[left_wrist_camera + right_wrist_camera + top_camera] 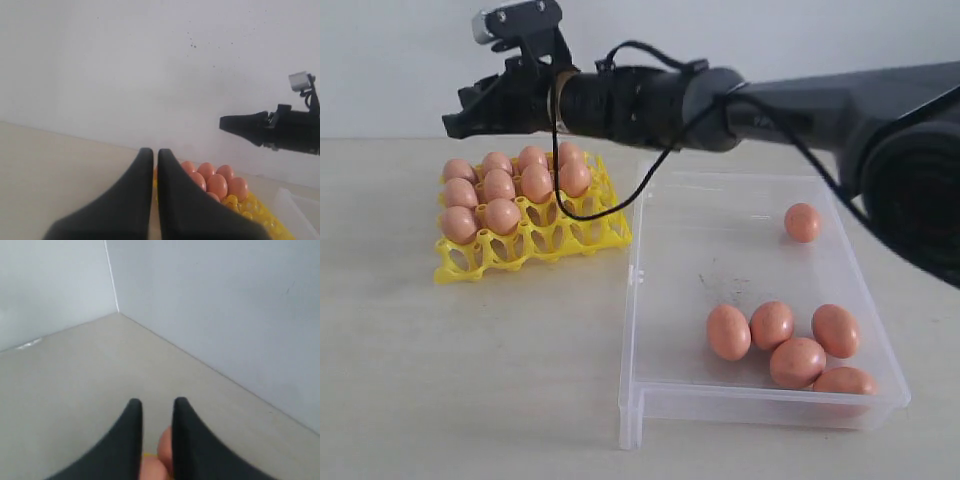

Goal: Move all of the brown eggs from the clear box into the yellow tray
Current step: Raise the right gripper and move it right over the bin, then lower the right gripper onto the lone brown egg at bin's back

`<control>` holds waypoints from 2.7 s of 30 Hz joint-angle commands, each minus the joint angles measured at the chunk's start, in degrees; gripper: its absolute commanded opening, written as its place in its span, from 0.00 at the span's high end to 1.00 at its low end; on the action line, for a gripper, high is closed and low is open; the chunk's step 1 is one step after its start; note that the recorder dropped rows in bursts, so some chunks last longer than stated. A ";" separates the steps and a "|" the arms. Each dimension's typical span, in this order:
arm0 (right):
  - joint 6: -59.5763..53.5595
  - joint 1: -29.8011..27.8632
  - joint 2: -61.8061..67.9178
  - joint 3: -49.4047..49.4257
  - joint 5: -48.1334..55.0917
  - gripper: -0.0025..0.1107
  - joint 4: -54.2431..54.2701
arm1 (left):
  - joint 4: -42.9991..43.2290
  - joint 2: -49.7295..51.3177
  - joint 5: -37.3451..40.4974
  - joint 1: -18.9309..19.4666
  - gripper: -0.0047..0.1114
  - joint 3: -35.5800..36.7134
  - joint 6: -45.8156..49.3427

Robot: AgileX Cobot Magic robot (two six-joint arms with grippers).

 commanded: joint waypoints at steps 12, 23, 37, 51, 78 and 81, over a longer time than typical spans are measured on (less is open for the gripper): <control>24.92 -0.74 -30.49 25.24 23.38 0.97 -37.42 | -0.19 -0.16 0.00 -0.24 0.93 -0.15 0.52; -58.37 -16.79 -36.20 32.30 62.83 0.98 49.07 | -0.19 -0.16 0.00 -0.24 0.93 -0.15 0.52; -56.66 -17.20 -12.04 10.35 81.28 0.46 45.16 | -0.19 -0.16 0.00 -0.24 0.93 -0.15 0.52; -51.37 -17.20 -5.59 7.10 75.77 0.45 39.05 | -0.19 -0.16 0.00 -0.24 0.93 -0.15 0.52; -47.83 -17.20 -1.10 7.20 76.08 0.45 41.84 | -0.19 -0.16 0.00 -0.24 0.93 -0.15 0.52; -47.70 -17.20 -1.10 7.20 76.02 0.49 42.51 | -0.19 -0.16 0.00 -0.24 0.93 -0.15 0.52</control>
